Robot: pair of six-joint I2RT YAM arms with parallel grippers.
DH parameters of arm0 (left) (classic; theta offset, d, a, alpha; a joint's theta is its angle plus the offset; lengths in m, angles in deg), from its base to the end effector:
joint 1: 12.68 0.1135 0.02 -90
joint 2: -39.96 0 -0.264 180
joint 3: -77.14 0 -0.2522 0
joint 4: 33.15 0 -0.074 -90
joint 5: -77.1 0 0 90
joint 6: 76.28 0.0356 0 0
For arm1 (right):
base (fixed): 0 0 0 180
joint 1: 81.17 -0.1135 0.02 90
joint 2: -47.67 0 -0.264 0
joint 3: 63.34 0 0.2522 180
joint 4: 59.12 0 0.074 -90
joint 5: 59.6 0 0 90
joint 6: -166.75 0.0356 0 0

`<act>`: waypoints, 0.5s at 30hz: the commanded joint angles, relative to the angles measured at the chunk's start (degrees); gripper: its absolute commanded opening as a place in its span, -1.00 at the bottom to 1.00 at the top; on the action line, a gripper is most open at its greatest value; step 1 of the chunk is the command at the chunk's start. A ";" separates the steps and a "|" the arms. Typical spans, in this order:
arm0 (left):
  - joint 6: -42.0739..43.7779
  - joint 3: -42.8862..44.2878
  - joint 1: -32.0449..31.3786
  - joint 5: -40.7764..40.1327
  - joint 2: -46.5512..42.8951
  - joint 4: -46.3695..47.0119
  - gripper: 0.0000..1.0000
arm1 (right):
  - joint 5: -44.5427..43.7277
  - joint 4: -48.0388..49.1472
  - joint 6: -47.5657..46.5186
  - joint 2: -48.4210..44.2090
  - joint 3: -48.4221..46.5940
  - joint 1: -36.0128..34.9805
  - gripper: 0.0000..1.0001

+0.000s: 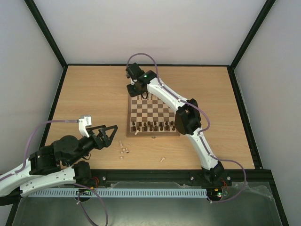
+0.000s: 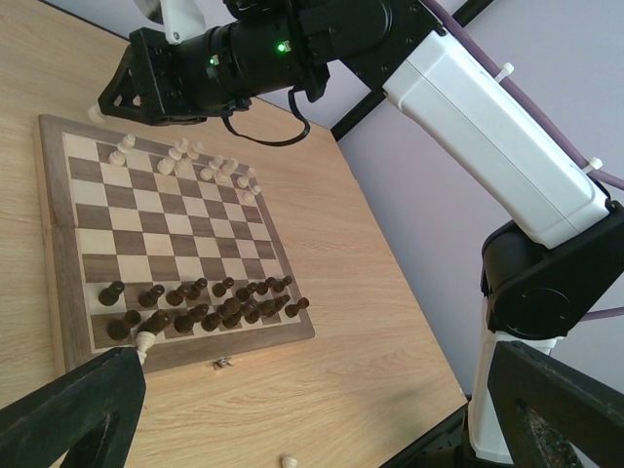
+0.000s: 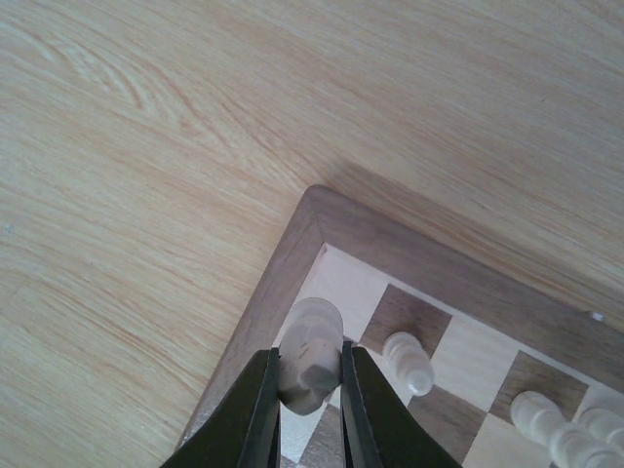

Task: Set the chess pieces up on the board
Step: Place the chess piece on the chessboard.

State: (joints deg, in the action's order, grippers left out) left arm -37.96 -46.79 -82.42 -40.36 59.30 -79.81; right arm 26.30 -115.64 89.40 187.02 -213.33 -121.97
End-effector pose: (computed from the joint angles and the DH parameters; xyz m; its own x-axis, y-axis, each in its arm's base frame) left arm 0.0421 -0.0666 0.3335 -0.5667 -0.4751 -0.6732 0.3718 0.5817 -0.7235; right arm 0.4138 0.3538 0.2534 -0.6647 -0.2852 -0.6905 -0.4802 0.8712 0.1024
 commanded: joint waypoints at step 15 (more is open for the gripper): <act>-0.35 -0.83 0.04 -0.57 -0.25 1.02 0.99 | -1.63 -3.89 2.52 4.05 -2.20 -2.18 -0.82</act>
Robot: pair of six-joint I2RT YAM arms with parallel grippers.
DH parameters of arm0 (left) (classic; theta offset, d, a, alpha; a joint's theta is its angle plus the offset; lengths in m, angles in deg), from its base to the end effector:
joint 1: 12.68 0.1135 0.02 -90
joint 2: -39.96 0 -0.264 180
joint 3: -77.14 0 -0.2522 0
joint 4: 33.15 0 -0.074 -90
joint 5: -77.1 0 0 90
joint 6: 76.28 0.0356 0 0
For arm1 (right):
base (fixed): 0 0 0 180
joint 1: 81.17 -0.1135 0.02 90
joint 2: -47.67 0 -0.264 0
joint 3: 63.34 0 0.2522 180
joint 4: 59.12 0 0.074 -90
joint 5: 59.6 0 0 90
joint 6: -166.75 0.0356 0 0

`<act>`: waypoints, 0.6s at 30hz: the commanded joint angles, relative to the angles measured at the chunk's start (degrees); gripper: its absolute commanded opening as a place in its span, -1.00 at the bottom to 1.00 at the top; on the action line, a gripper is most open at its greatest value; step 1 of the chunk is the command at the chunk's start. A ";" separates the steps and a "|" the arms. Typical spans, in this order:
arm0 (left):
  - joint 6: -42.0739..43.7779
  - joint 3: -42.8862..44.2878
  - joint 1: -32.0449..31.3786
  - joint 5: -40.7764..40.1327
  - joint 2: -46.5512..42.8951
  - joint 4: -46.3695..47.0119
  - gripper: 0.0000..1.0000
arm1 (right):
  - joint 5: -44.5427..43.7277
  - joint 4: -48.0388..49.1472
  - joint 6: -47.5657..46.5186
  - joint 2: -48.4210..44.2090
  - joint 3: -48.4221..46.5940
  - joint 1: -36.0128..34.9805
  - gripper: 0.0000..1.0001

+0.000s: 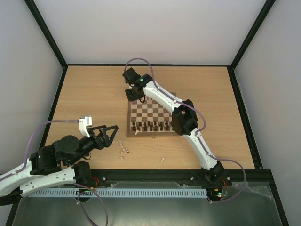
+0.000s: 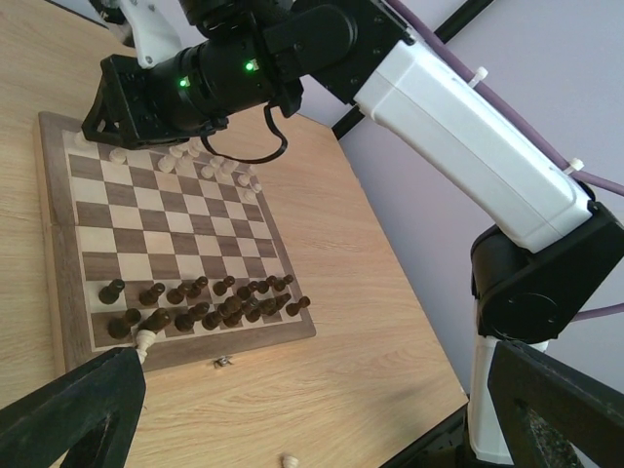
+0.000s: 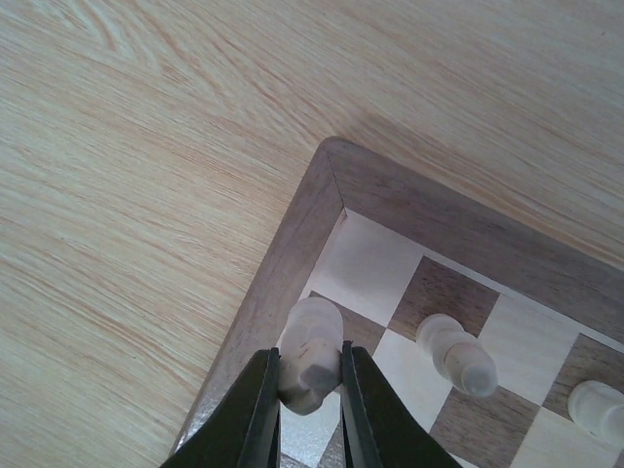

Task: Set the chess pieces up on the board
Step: Place the chess piece on the chessboard.

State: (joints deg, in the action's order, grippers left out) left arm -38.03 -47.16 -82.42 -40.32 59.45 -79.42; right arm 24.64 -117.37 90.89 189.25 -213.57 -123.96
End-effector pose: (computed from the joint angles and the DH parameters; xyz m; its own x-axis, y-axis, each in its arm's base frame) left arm 0.0426 -0.0681 0.3321 -0.5681 -0.4740 -0.6727 0.3708 0.5823 -0.7234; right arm 0.4039 0.3690 0.2322 -0.6954 -0.3125 -0.6472 -0.4726 0.8772 0.0842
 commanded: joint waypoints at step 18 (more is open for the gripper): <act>-0.46 -0.80 0.04 -1.05 -1.47 0.18 0.99 | -1.70 -1.85 3.27 3.12 -1.79 0.69 -0.82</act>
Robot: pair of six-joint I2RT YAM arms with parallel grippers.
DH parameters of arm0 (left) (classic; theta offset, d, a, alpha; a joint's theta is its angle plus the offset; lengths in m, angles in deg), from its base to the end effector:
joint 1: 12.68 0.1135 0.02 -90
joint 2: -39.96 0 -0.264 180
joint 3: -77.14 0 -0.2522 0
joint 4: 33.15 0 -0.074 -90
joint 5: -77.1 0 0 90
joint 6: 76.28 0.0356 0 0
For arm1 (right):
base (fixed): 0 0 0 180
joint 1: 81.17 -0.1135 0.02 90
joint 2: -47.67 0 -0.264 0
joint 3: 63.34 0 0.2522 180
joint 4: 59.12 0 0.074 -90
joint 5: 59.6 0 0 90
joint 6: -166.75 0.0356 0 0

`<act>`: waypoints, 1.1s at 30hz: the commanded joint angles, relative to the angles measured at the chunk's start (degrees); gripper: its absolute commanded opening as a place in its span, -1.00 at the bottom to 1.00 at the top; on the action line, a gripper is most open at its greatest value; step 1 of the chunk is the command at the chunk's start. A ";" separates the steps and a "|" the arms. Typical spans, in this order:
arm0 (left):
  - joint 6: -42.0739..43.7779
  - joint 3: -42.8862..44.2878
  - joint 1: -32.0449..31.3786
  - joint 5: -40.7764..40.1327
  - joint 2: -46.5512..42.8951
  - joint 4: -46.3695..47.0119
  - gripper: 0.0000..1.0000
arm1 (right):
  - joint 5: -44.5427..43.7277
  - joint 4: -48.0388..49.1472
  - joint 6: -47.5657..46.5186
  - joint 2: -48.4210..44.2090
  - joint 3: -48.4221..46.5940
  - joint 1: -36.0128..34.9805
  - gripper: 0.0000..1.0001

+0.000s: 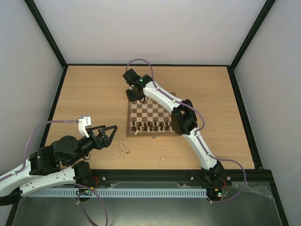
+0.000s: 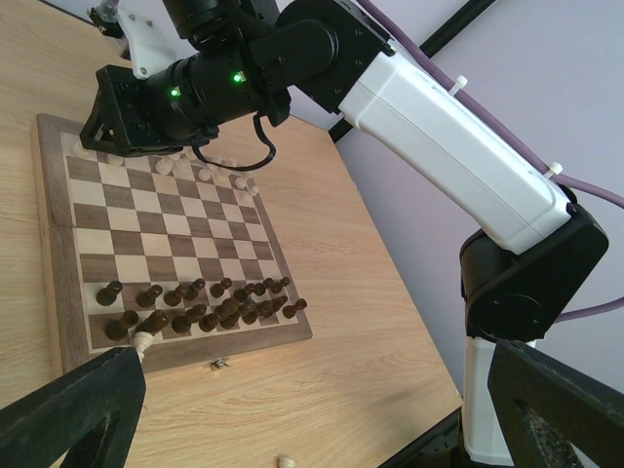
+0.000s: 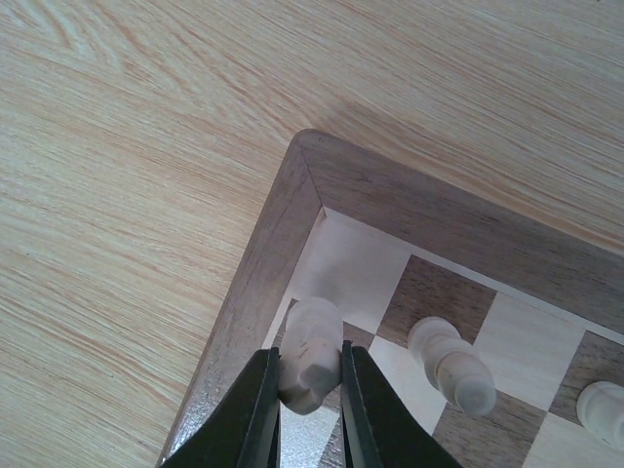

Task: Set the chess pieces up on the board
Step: Place the chess piece on the chessboard.

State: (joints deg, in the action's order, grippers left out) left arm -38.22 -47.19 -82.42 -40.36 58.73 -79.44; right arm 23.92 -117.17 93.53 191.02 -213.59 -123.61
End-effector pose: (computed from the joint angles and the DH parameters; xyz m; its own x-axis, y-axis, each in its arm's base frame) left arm 0.0417 -0.0655 0.3326 -0.5662 -0.4836 -0.6675 0.3716 0.5731 -0.7304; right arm 0.4092 0.3687 0.2162 -0.7288 -0.2777 -0.6259 -0.4260 0.8995 0.0969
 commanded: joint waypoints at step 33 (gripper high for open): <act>-0.18 -1.06 0.04 -1.26 -0.08 0.89 0.99 | -3.47 -3.43 2.03 2.20 -1.25 1.79 -0.83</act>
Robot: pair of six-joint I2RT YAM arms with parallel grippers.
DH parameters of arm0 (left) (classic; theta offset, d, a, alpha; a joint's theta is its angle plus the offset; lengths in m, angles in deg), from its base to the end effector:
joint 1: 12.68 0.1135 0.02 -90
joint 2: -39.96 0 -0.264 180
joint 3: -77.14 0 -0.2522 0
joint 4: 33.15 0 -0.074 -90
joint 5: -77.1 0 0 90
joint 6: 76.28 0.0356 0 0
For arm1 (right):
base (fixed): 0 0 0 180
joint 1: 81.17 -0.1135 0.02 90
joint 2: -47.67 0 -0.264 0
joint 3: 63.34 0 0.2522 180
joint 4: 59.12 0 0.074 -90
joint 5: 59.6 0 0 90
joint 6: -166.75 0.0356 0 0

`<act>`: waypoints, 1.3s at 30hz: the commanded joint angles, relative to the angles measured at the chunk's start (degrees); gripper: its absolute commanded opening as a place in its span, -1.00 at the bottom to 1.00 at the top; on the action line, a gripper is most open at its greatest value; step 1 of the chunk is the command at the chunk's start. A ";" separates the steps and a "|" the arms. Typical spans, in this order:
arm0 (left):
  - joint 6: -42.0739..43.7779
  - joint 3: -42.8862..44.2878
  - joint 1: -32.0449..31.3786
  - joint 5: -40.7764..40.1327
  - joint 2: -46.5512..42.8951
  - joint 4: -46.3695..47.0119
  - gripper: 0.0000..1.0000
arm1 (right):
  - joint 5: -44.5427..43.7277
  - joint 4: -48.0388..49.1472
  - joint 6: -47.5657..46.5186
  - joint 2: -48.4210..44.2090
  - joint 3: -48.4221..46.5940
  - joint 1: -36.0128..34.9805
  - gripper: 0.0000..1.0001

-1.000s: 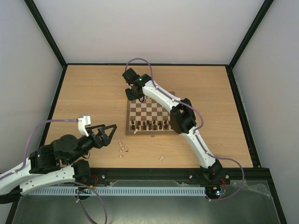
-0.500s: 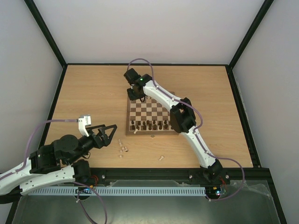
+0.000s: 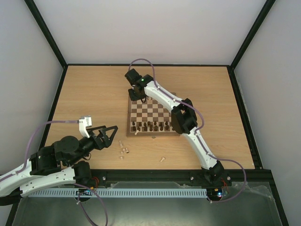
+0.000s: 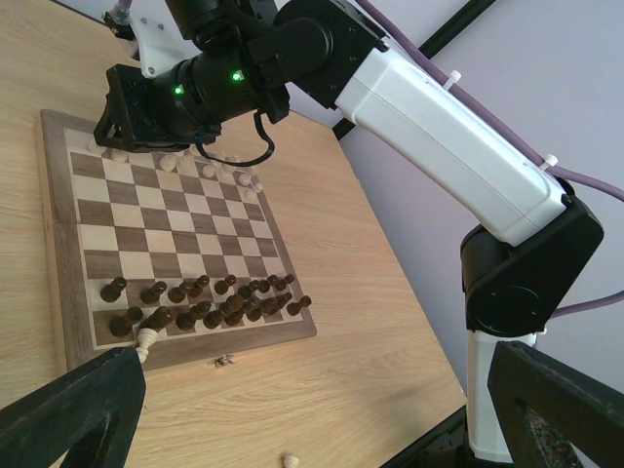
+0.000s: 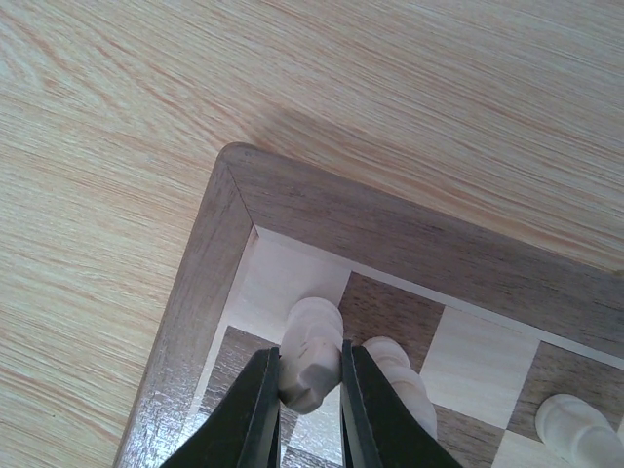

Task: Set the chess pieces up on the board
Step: Place the chess piece on the chessboard.

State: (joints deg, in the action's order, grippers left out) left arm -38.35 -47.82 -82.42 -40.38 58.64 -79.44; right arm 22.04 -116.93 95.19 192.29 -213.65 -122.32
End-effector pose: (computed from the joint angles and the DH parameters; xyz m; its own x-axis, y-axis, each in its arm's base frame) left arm 0.0421 -0.0666 0.3294 -0.5690 -0.4792 -0.6683 0.3678 0.5786 -0.7280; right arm 0.4200 0.3602 0.2052 -0.7485 -0.2385 -0.6188 -0.3658 0.9268 0.0854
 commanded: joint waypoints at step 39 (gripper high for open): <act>0.56 -0.62 0.06 -0.90 1.18 2.21 0.99 | -3.60 -4.75 -0.47 -0.56 1.03 0.61 -0.84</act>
State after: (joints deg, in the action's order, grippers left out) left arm -38.31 -48.04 -82.42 -40.38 59.08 -79.31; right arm 17.62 -117.83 95.17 192.27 -213.52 -122.01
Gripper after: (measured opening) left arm 0.994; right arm 0.129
